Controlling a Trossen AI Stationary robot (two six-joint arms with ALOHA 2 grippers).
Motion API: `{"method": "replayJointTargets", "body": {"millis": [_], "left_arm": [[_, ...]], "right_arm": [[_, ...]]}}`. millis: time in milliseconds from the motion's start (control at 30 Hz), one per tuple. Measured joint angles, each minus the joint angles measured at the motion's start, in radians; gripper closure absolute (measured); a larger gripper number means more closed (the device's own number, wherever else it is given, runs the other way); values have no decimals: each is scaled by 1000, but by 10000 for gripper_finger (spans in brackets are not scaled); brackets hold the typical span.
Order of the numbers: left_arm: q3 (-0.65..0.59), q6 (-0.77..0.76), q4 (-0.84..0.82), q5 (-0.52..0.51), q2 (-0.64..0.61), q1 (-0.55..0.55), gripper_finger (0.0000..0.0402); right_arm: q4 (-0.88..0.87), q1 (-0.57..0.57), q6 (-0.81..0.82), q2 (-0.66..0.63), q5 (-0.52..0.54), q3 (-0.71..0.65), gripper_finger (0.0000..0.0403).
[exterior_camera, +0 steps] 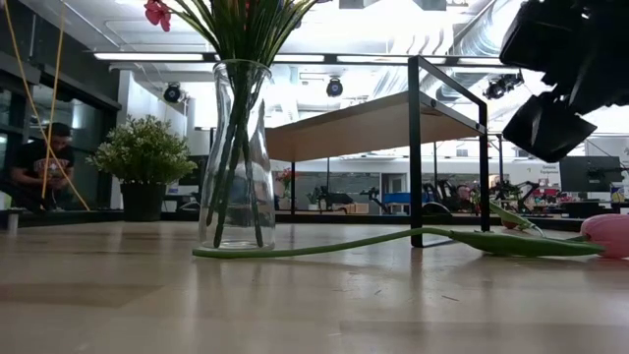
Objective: Pick and place flowers into a vace then onto a shelf
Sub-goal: Put the pink tulip into the right transparent vase
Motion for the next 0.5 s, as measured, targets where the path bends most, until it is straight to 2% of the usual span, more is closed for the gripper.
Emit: {"method": "replayJointTargets", "body": {"millis": [133, 500], "left_arm": [[0, 0, 0, 0, 0, 0, 190], [0, 0, 0, 0, 0, 0, 190]], "right_arm": [[45, 3, 0, 52, -19, 0, 194], [32, 3, -16, 131, 2, 0, 193]]}}
